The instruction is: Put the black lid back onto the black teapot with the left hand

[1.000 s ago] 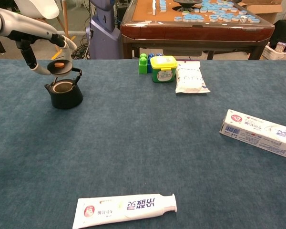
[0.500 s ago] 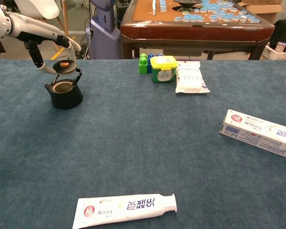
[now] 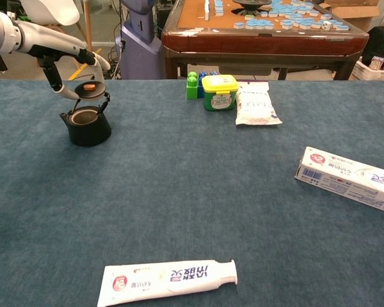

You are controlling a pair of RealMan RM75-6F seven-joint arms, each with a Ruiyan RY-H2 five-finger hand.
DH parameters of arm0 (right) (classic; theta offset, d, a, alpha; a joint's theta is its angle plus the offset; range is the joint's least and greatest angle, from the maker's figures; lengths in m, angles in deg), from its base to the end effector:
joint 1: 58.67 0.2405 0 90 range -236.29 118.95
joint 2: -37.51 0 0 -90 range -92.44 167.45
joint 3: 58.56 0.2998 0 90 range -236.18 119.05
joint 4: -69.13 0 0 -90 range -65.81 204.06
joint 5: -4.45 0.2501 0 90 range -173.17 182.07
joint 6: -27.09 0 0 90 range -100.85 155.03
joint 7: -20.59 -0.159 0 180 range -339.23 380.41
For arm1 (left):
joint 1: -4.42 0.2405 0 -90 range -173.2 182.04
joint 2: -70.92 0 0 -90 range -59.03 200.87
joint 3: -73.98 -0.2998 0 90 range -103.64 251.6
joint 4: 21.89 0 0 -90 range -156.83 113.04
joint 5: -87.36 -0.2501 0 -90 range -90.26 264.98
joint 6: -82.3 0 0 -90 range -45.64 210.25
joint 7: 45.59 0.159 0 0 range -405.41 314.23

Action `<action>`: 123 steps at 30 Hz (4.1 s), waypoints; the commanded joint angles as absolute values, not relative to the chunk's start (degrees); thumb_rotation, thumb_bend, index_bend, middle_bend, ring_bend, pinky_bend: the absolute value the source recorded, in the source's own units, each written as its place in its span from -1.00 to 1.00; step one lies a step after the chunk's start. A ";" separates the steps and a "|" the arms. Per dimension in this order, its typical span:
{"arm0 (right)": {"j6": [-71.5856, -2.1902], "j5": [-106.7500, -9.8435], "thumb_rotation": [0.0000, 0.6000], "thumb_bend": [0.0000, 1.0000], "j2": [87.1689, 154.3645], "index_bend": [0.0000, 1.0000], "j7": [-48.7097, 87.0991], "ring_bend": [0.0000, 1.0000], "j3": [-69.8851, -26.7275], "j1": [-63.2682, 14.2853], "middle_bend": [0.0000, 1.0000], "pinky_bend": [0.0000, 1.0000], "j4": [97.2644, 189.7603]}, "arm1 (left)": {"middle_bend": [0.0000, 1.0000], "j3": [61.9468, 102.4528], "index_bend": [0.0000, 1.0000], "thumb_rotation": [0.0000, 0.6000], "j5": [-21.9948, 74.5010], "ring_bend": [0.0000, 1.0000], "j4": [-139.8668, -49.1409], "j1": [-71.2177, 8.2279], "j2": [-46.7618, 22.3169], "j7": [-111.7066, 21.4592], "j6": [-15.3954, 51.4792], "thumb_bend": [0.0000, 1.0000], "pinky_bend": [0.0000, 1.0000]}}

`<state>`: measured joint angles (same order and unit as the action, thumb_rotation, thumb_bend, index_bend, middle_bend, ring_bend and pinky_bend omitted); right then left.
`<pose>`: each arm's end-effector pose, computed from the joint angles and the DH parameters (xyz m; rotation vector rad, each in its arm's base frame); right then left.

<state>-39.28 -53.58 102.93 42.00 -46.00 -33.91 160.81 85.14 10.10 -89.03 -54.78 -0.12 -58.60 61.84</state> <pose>-0.3307 -0.3610 0.1374 1.3902 -0.8464 0.6553 -0.1772 0.5383 0.0651 -2.0376 -0.9393 -0.6060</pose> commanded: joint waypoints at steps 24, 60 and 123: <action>-40.87 -52.14 1.00 0.03 104.44 -0.77 45.45 -1.00 -46.44 -32.80 -1.00 -1.00 162.27 | -1.00 72.06 -0.12 1.00 -8.58 -1.00 -73.97 -57.64 -4.58 -89.74 51.84 -0.39 -1.00; -39.32 -51.98 1.00 0.03 104.57 -0.77 42.65 -1.00 -46.81 -32.74 -1.00 -1.00 159.53 | -1.00 64.75 -0.12 1.00 -9.50 -1.00 -65.86 -61.34 -9.39 -98.12 50.22 -0.39 -1.00; -39.73 -55.39 1.00 0.04 103.86 -0.77 39.66 -1.00 -47.25 -33.13 -1.00 -1.00 160.03 | -1.00 64.74 -0.59 1.00 -4.49 -1.00 -75.47 -57.31 -2.98 -90.55 43.28 -0.39 -1.00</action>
